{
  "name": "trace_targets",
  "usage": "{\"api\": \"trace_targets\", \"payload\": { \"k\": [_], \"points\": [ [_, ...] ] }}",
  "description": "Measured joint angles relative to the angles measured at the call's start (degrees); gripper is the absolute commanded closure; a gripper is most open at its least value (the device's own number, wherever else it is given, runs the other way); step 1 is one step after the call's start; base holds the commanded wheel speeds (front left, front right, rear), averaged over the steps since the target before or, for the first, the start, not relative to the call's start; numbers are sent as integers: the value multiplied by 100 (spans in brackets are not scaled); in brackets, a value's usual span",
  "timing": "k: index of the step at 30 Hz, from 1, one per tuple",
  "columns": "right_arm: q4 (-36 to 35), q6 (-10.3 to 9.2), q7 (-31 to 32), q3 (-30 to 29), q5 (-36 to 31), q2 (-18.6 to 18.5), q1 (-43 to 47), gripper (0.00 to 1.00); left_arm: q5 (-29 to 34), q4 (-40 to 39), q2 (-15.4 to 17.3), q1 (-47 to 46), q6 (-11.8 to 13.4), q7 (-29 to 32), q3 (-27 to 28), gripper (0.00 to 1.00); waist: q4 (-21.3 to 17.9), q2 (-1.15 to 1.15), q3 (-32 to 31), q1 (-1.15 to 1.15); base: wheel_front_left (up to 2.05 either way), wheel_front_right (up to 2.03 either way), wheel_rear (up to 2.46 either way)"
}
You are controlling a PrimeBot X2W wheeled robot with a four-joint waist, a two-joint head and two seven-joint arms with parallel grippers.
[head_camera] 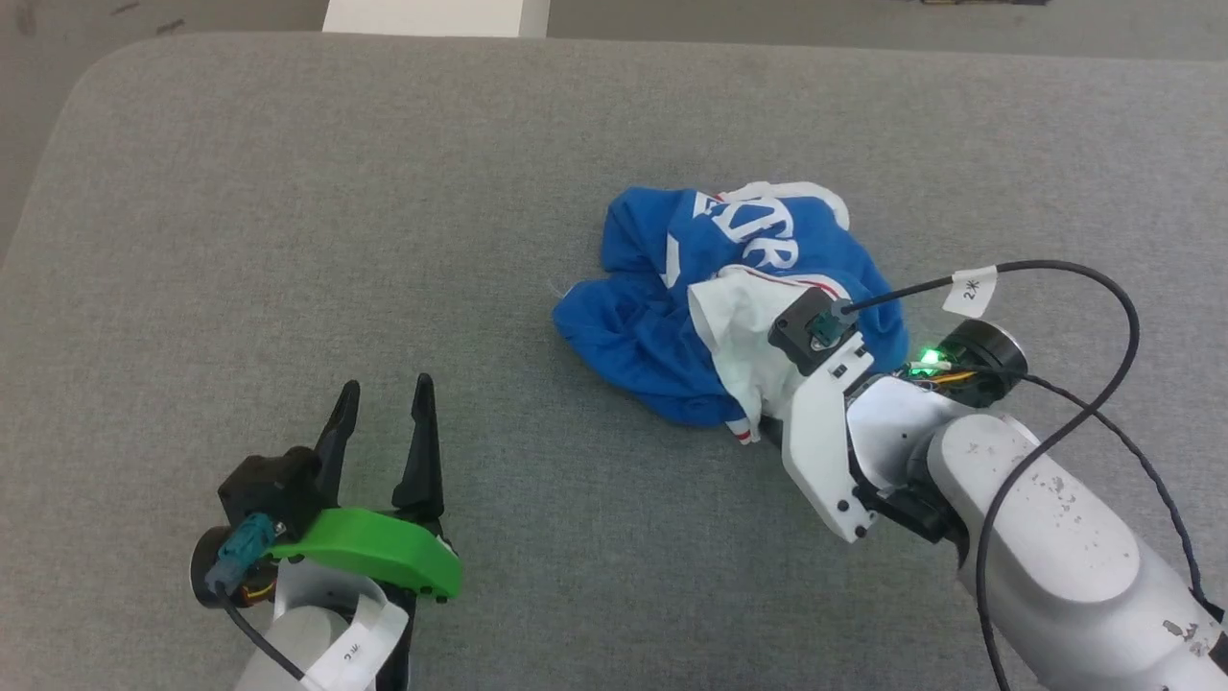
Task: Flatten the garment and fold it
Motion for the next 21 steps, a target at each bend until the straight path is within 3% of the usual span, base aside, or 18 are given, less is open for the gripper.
{"api": "trace_targets", "payload": {
  "k": [1, 6, 10, 16, 21],
  "points": [
    [0, 0, -67, 20, 26, -31, -5, 100, 0, 18, -3, -1, -1, -5, -3, 0, 14, 0, 19, 0, 0, 0, 0],
    [-10, 1, -361, -3, 186, -123, -40, 100, -8, 79, -2, -1, -2, -45, 8, 0, -26, 0, -5, 0, 0, 0, 0],
    [-218, 1, -708, -421, 275, -178, -1, 100, -32, 113, 2, -2, -2, -43, 0, 0, -106, 0, -118, 0, 0, 0, 0],
    [-829, 1, -873, -1802, 152, -463, 874, 100, -60, 120, 21, 6, -3, -18, -4, 0, -207, 0, -337, 0, 0, 0, 0],
    [-1069, 1, -424, -2784, -174, -495, 2030, 100, -104, 112, 37, 33, -3, 23, -12, 0, -260, 0, -477, 0, 0, 0, 0]
  ]
}}
